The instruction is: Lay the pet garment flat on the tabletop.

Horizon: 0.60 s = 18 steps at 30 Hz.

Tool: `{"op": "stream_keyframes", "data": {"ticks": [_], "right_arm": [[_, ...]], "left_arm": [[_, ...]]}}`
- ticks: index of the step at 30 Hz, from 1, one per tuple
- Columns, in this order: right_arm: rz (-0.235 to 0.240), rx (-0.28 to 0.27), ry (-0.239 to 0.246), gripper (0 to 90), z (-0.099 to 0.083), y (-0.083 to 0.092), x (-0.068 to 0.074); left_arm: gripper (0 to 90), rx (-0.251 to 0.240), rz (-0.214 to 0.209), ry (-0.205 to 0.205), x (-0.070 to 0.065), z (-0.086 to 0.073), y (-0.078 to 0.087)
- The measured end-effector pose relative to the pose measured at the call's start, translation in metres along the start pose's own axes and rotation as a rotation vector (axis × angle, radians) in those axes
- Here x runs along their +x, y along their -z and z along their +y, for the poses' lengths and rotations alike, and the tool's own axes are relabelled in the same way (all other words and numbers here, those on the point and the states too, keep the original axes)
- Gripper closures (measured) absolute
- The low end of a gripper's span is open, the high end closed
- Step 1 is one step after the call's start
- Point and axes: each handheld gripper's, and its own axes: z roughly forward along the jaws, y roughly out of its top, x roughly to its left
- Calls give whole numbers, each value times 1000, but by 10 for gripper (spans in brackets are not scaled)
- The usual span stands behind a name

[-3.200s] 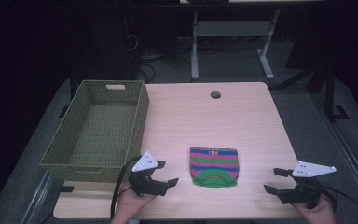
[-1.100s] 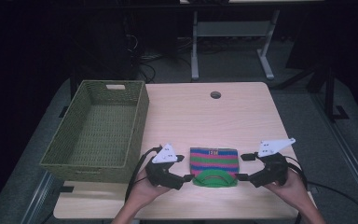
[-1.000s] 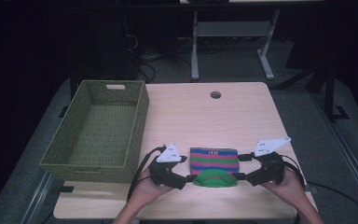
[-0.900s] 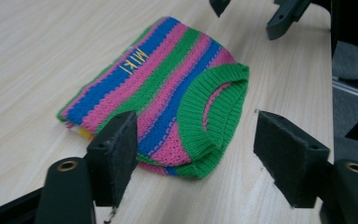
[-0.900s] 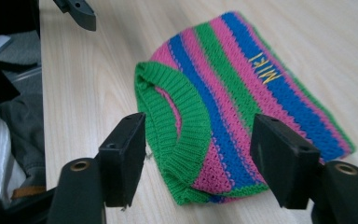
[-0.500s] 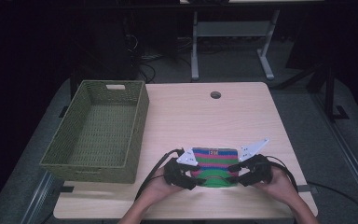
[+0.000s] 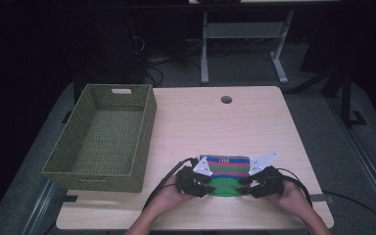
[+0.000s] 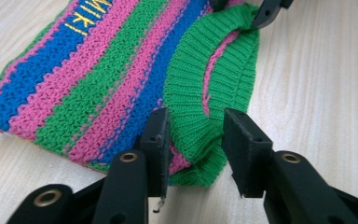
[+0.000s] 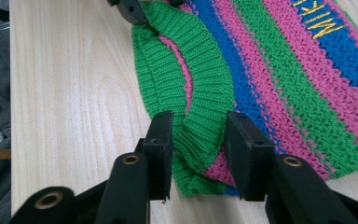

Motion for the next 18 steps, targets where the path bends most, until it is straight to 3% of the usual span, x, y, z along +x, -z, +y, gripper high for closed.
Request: {"op": "stream_keyframes", "data": {"ticks": [10,18], "right_arm": [[-15,2,-11,782,0,2,1],[-13,6,-3,841,0,2,0]], "left_arm": [[745,1,17,-7,0,0,1],[810,3,6,-7,-1,1,4]]}}
